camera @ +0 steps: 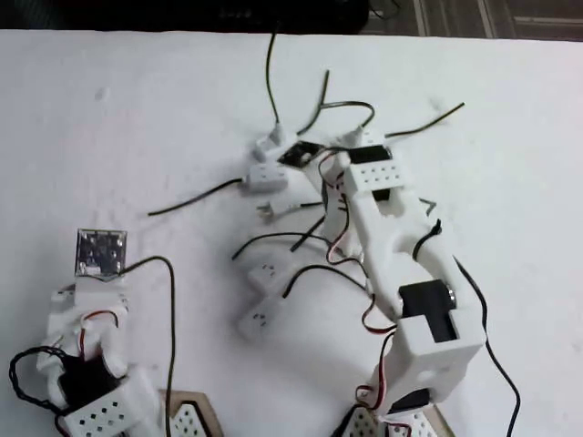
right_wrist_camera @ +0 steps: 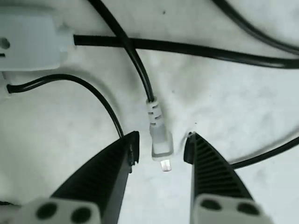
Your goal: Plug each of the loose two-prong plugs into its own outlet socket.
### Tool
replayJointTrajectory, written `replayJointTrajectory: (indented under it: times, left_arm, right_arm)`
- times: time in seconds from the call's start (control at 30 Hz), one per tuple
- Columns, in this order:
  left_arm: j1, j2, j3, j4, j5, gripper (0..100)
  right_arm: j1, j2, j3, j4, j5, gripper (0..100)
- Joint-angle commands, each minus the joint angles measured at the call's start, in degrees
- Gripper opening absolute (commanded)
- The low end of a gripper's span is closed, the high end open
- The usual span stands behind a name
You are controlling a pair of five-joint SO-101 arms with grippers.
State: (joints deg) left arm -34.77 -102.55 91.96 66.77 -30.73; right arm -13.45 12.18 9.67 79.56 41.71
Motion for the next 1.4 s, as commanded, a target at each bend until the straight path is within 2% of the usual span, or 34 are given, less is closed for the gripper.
replayJointTrajectory:
  times: [0.0,0.17,0.33,0.63,0.7,0.83,1.13,1.3,1.37]
  left_arm:
    - [-0.1,-0.8,-0.4,0.3,0.3,2]
    - [-0.1,-0.8,-0.4,0.3,0.3,2]
    - [-0.1,-0.8,-0.4,0.3,0.3,2]
    - [-0.1,-0.8,-0.4,0.3,0.3,2]
    - [-0.1,-0.8,-0.4,0.3,0.3,2]
    - [-0.1,-0.8,-0.4,0.3,0.3,2]
    - [-0.1,-0.8,-0.4,0.3,0.3,2]
    - [-0.1,-0.8,-0.4,0.3,0.3,2]
    - [-0.1,-0.8,-0.4,0.3,0.3,2]
  right_arm:
    - [2.1,-0.5,-4.1,0.9,3.6,15.6]
    - [2.2,-0.4,-4.7,4.6,7.7,15.6]
    - [2.2,0.1,-4.6,5.1,7.8,15.6]
    - [2.3,10.0,-9.7,5.1,7.7,15.4]
    - [2.3,11.0,-11.2,5.1,7.7,12.6]
    - [1.5,12.4,-11.9,4.8,7.7,1.0]
    - [1.3,13.1,-11.5,5.1,7.7,2.0]
    - [1.5,13.1,-11.8,7.3,7.7,9.8]
    - [1.5,13.1,-11.8,7.8,7.7,9.2]
